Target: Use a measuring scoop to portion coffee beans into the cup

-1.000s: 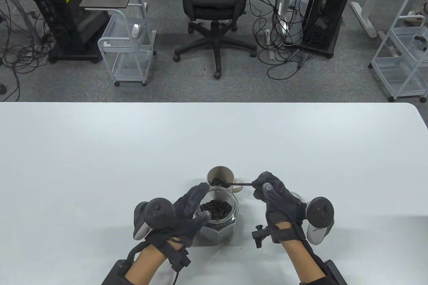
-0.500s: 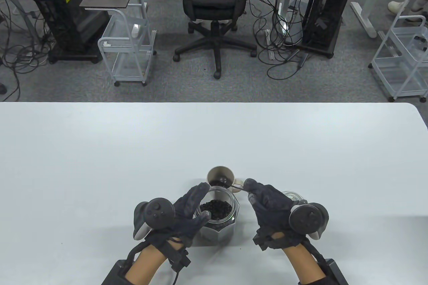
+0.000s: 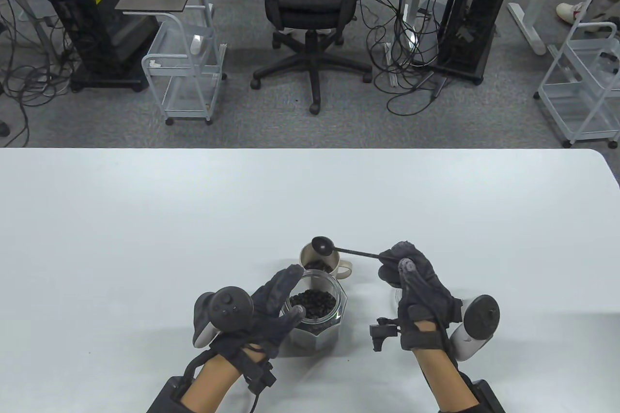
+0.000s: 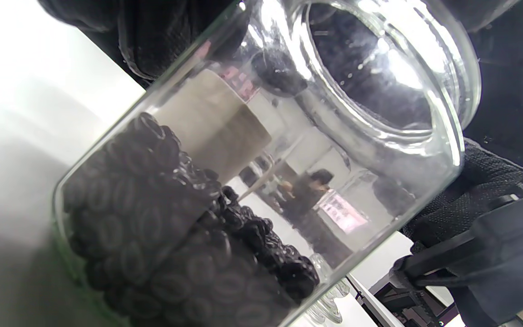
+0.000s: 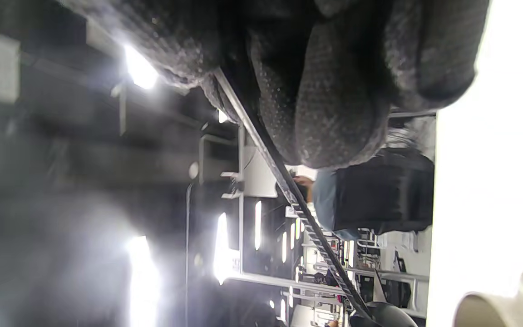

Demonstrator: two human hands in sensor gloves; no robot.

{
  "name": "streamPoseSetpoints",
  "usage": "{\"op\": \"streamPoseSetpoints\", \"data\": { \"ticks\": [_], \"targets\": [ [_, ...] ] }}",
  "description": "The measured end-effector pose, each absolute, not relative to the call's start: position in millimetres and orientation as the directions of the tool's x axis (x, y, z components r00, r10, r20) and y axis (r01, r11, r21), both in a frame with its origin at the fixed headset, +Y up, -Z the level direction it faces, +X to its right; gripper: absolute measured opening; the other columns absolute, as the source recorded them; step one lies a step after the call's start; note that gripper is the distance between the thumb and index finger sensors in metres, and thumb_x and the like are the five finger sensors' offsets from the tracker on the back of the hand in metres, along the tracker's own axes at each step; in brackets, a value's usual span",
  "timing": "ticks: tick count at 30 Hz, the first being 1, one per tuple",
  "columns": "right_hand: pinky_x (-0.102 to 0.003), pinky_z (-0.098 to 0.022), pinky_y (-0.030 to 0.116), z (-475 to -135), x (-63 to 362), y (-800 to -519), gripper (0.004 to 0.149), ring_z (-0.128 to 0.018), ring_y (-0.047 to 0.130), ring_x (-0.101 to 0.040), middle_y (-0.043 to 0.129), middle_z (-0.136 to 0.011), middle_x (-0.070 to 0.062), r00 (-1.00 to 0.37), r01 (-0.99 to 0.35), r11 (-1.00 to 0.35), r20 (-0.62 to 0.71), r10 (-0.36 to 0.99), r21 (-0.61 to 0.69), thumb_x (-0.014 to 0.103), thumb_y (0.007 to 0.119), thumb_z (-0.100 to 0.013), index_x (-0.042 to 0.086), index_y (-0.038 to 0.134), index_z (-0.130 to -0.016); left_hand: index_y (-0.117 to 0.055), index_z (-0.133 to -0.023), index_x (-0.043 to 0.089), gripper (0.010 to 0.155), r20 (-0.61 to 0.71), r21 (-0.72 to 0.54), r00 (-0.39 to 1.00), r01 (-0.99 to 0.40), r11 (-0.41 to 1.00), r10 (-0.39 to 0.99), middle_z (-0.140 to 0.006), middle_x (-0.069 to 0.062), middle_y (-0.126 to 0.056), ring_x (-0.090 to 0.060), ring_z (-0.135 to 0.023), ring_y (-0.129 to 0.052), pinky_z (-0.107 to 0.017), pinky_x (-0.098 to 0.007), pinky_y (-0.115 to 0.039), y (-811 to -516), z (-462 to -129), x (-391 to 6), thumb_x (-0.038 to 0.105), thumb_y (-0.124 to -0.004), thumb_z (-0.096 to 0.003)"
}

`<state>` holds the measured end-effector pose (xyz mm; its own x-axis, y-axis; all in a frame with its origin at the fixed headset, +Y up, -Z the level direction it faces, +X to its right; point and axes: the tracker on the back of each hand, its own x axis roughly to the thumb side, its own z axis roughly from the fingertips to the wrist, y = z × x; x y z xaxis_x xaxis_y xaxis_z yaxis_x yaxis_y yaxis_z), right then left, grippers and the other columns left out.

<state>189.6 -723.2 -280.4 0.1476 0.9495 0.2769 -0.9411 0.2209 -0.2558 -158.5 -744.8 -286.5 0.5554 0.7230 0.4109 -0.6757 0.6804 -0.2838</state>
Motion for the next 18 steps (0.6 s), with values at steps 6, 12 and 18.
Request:
{"op": "streamPoseSetpoints", "data": {
  "ticks": [6,12,18],
  "targets": [
    [-0.056,-0.045,0.076,-276.9,196.1,-728.1,0.042,-0.054,0.096,-0.042,0.087,-0.076,-0.024,0.337,-0.892,0.382,0.209,0.918,-0.239,0.031,0.072,-0.054,0.009,0.074,-0.090,-0.033,-0.115,0.032,0.083,0.410,-0.283,0.555,-0.676,0.680,0.723,-0.116,-0.023,-0.048,-0.056,-0.098,-0.066,-0.066,-0.072,-0.050,-744.8,-286.4,-158.7,0.075,-0.054,-0.0464],
    [-0.053,-0.040,0.077,-276.2,195.6,-717.0,0.041,-0.046,0.097,-0.038,0.089,-0.069,-0.022,0.231,-0.935,0.294,0.290,0.929,-0.198,0.031,0.070,-0.053,0.009,0.076,-0.087,-0.032,-0.115,0.032,0.083,0.410,-0.284,0.554,-0.677,0.679,0.725,-0.116,-0.023,-0.048,-0.056,-0.098,-0.066,-0.067,-0.072,-0.050,-744.8,-286.3,-158.5,0.075,-0.054,-0.0466],
    [-0.053,-0.040,0.076,-269.9,184.1,-698.5,0.040,-0.044,0.096,-0.038,0.089,-0.069,-0.022,0.016,-0.983,0.090,0.414,0.910,-0.159,0.031,0.070,-0.053,0.010,0.076,-0.086,-0.032,-0.115,0.032,0.083,0.410,-0.285,0.553,-0.678,0.678,0.725,-0.116,-0.024,-0.047,-0.056,-0.099,-0.066,-0.067,-0.072,-0.050,-744.8,-286.3,-158.6,0.075,-0.054,-0.0464]
  ]
}}
